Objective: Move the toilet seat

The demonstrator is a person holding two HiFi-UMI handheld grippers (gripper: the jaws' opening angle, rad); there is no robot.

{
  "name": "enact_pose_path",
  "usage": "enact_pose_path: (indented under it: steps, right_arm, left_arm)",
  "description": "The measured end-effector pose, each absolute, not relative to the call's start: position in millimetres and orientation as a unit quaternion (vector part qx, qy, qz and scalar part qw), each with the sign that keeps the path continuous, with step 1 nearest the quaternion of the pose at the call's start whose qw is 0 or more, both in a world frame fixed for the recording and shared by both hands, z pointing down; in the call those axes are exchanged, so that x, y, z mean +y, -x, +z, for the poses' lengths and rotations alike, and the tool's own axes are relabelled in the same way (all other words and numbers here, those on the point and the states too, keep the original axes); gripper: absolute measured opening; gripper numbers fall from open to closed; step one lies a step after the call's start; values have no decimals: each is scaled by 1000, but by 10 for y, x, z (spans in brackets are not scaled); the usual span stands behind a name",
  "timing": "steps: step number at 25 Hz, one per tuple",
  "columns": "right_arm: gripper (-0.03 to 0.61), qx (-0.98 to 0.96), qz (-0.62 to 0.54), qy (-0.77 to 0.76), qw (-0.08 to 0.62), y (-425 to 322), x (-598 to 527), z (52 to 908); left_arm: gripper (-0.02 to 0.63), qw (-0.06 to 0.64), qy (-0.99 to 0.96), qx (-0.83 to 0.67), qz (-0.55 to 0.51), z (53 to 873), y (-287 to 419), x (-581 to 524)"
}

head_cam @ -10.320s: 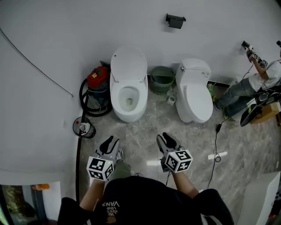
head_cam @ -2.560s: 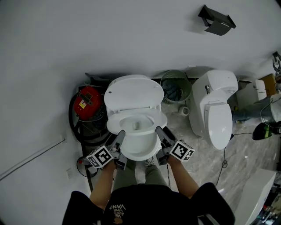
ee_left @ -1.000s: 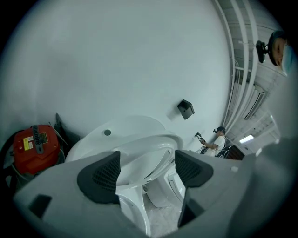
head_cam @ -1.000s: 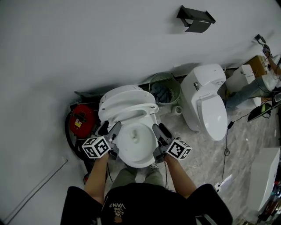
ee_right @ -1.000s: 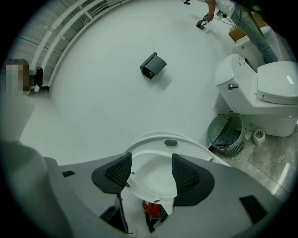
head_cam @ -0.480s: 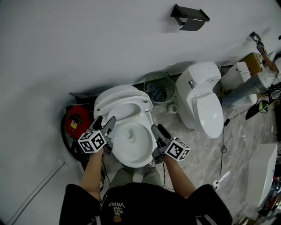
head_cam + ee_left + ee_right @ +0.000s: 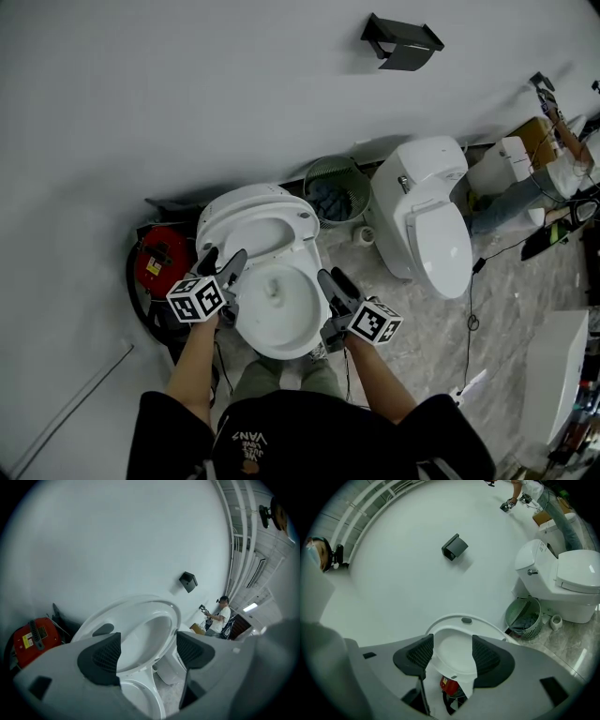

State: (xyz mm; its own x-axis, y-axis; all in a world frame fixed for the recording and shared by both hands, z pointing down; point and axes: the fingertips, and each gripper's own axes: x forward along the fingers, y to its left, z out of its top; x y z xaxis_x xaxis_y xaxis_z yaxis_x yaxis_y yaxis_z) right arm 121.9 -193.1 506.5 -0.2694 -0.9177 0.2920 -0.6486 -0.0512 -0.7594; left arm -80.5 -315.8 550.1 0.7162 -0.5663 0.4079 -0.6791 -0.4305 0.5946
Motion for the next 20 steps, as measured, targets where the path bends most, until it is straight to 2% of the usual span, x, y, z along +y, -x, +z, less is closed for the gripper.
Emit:
enact_pose_path:
  steps: [2, 13, 16, 20]
  right_arm:
    - [245, 674, -428, 582, 153, -1210, -1919, 5039]
    - [210, 701, -408, 569, 136, -1216, -1856, 4864]
    - [194, 710, -400, 565, 128, -1217, -1841, 4799]
    - [128, 725, -375, 567, 108, -1232, -1809, 4687]
  left_arm:
    - [367, 379, -846, -368, 70, 5438, 806, -3130]
    - [248, 316, -853, -413, 52, 5025, 964, -2786]
    - [196, 307, -851, -425, 39, 4907, 1006, -2676]
    - [94, 285, -848, -445, 27, 4744, 1071, -2509]
